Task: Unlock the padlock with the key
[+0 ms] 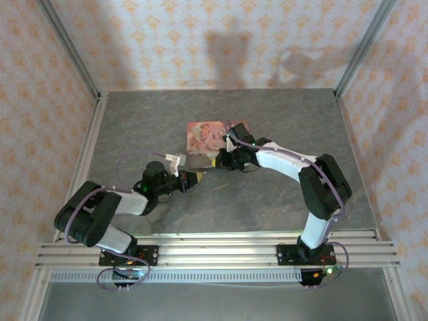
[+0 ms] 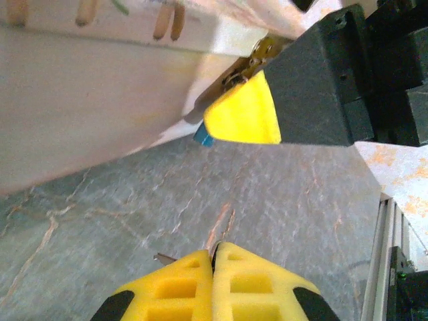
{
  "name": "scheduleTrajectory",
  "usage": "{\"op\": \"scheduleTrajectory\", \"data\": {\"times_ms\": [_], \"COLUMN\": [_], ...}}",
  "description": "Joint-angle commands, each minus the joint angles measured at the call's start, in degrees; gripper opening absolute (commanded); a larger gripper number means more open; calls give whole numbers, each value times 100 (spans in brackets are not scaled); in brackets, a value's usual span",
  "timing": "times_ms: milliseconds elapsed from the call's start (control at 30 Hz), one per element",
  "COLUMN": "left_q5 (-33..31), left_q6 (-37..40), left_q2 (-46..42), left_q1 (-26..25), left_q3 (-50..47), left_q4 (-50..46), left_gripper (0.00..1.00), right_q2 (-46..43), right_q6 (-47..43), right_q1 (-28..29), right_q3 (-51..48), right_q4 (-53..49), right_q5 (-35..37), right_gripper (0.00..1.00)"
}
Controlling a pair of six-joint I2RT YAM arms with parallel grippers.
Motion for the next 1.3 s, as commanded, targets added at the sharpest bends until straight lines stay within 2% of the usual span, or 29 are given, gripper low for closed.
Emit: {"op": "scheduleTrajectory", "data": {"times_ms": [0,333,833,1100,1267], "left_q5": [149,208,-51,-530,-622], "left_q6": [-322,-757,-414,-40,24], "left_q2": [107,786,540,451,467], "left_q1": [40,172,94,-141,-214], "left_q3": [65,36,101,13,39], "left_q4": [1007,2215,2199,2185,2238], "left_gripper": [0,0,0,0,0], "right_q2": [-351,-527,-477,-448,-431], "right_q6": [374,634,1030,1322,1396], "right_q1": [-146,-498,-537,-536,-537], "right_q3": [311,438,635,635,660], "right_q4": [32,15,75,215,244], "right_q5": [-799,-1523,-1943,-2083,-2119], "right_gripper": [0,0,0,0,0]}}
